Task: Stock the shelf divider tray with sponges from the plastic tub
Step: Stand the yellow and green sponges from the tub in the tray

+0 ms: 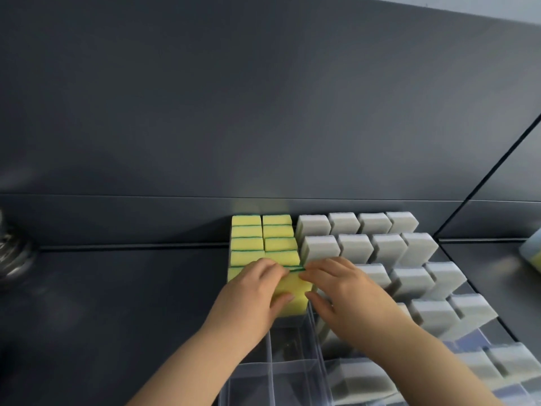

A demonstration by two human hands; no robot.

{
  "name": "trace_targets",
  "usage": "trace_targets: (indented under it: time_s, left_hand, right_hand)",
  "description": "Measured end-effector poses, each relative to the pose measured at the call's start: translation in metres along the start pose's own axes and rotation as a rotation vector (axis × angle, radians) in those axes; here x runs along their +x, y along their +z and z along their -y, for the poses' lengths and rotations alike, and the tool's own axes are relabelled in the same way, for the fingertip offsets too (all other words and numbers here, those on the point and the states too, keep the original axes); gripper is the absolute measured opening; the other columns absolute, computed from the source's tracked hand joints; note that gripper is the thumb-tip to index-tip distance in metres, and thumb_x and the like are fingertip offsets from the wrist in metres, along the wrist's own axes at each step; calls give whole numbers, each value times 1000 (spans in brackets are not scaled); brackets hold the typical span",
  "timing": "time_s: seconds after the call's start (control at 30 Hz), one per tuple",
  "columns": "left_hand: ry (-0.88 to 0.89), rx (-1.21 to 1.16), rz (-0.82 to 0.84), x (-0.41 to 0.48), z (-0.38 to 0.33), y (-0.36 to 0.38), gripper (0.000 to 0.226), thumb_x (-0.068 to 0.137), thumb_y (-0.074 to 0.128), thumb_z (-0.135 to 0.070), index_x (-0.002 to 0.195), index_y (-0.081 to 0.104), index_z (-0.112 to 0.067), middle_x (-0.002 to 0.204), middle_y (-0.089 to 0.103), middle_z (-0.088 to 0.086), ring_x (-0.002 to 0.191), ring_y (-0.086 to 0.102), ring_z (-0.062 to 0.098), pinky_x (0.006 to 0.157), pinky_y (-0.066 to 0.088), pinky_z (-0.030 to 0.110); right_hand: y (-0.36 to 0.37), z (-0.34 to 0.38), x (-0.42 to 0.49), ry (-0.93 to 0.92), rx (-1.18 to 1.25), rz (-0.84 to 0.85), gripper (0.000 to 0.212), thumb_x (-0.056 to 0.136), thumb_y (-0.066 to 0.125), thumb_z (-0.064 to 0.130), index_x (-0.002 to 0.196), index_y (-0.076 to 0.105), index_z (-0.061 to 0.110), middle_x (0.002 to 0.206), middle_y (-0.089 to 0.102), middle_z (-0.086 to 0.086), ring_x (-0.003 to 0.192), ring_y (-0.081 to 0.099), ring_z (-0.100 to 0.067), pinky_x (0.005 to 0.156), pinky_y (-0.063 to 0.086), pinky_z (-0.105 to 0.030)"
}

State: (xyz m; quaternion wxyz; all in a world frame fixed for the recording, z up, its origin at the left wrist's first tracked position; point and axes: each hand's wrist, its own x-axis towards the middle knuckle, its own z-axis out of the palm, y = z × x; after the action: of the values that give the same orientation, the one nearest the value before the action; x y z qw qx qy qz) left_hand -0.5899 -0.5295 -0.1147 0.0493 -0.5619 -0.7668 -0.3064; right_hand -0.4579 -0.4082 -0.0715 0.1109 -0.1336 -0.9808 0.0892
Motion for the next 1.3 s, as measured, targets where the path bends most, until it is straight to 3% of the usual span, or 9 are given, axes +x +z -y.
trace_targets:
  time_s: [0.1,0.27,0.43,0.53,0.6,0.7,0.9,1.17,1.3]
  left_hand:
    - [57,77,-5,-3,2,2,35,69,79,-29,97,68,-12,92,62,-2,81,62,15,64,53,26]
    - [41,177,52,-10,3,8,34,66,82,-21,97,72,-10,103,65,5,94,63,23,72,56,34]
    - [47,234,2,-14,-2,10,36,69,79,-22,102,70,-12,106,65,6,99,62,24,87,50,38]
    - [-1,238,-6,-18,-7,12,39,73,74,-24,109,66,-12,107,63,4,102,60,22,90,48,34]
    - [-32,237,2,-21,-12,12,37,74,73,-23,108,66,-11,109,62,4,104,59,22,91,47,33]
    - [-63,246,3,-23,-18,9,34,79,65,-25,109,66,-10,110,62,3,104,58,21,93,47,34]
    - [-143,252,-66,-29,-34,-12,34,84,56,-23,115,63,-12,111,62,-1,102,58,16,88,46,29]
    - [-72,285,-134,-55,-63,-75,39,90,44,-31,120,61,-14,113,63,-2,103,59,15,85,50,30]
    - [37,275,-207,-78,-73,-110,38,89,49,-29,121,60,-13,114,63,-1,105,58,15,88,47,27]
  right_hand:
    - [2,3,3,-31,-81,42,25,72,74,23,95,71,14,97,68,-1,90,64,-25,73,55,-40]
    - [12,1,7,-72,-186,173,32,89,49,42,106,63,20,112,61,5,114,48,-18,98,35,-29]
    - [5,5,8,-82,-197,114,23,69,74,38,84,71,21,89,69,4,87,65,-19,77,51,-30]
    - [3,6,10,-108,-181,131,31,75,69,37,101,68,20,107,66,1,103,61,-21,86,47,-32]
    - [7,3,11,-119,-142,179,38,89,51,40,121,56,21,127,54,2,121,46,-20,101,32,-31]
    - [10,-4,8,-174,-109,174,42,93,37,41,129,47,22,135,45,3,128,33,-19,108,17,-29]
    - [-13,-17,2,-125,30,19,37,81,67,27,115,64,11,123,59,-7,117,53,-27,97,44,-40]
    - [-35,14,-39,-22,197,-137,42,88,57,33,128,53,24,134,49,8,125,41,-10,100,25,-15]
    - [-50,46,-69,71,358,-295,40,86,55,37,126,53,32,126,46,23,120,41,3,97,29,-10]
